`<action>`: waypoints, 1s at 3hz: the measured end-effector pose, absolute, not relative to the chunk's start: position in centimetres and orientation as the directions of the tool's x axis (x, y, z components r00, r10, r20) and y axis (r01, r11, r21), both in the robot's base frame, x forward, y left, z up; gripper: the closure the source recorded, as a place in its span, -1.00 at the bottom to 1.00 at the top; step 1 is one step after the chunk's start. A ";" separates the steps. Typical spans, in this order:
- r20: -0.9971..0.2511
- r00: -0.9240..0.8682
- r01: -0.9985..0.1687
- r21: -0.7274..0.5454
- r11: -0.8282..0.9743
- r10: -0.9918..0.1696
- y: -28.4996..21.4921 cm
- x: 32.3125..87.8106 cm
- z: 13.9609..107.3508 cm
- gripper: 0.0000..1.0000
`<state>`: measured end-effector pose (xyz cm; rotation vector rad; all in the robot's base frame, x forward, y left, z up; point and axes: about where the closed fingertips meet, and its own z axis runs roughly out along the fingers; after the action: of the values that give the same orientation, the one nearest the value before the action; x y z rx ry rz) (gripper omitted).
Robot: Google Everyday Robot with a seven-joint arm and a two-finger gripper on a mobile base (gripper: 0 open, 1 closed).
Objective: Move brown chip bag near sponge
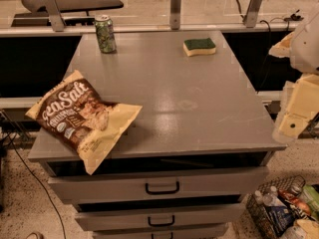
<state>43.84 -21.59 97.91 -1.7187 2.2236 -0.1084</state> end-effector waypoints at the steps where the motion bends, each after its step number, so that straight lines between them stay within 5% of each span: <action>1: -0.210 -0.220 -0.928 -0.257 0.270 -0.953 -21.6 43.8 97.9 -1.00; 3: -0.304 -0.198 -0.939 -0.215 0.269 -0.932 -18.3 45.9 95.9 -1.00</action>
Offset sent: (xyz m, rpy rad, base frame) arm 0.0063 0.0033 -0.0052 0.0329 0.0111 0.0099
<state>45.88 -18.26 95.95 -1.6989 2.1756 0.0253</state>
